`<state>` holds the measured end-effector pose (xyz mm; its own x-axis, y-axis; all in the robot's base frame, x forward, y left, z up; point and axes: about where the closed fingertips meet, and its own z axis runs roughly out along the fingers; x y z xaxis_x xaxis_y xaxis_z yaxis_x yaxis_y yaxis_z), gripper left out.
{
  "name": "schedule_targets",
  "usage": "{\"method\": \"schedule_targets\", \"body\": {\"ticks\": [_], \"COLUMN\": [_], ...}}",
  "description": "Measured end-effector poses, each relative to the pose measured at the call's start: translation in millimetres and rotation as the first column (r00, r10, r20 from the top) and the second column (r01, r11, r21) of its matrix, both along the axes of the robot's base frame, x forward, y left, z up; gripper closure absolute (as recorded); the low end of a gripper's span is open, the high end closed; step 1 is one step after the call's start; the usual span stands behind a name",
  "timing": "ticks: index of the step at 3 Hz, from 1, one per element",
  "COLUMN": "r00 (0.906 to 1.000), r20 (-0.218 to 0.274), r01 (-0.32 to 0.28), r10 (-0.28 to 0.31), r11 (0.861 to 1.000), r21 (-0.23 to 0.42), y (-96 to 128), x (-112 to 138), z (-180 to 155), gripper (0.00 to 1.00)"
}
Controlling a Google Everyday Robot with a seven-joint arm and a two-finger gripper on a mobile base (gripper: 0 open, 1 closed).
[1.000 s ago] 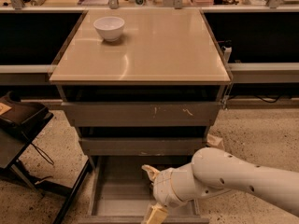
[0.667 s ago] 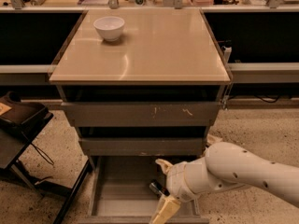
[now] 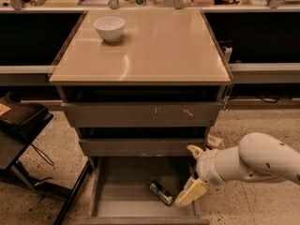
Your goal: Pick redbull can from bottom drawer and place on counter
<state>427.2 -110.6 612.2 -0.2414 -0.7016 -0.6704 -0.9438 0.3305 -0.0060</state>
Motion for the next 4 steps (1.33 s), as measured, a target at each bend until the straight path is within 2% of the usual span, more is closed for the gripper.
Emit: {"method": "schedule_targets", "body": {"ticks": [1,2,3,4], "r00": [1.0,0.9995,0.9931,0.9885], "r20": [0.0,-0.029,-0.031,-0.045], "r01": [-0.002,0.016,0.116,0.149], "r10": [0.002,-0.014,-0.113,-0.144], "r11": [1.0,0.999,0.988,0.979], "r21": [0.0,0.044,0.105,0.142], "y": [0.7,-4.2,-26.0,-30.6], "x": [-0.3,16.7,90.5,111.3], "z": [-0.1,-23.9,-70.6,-92.2], "gripper": [0.0,0.0,0.0,0.0]}}
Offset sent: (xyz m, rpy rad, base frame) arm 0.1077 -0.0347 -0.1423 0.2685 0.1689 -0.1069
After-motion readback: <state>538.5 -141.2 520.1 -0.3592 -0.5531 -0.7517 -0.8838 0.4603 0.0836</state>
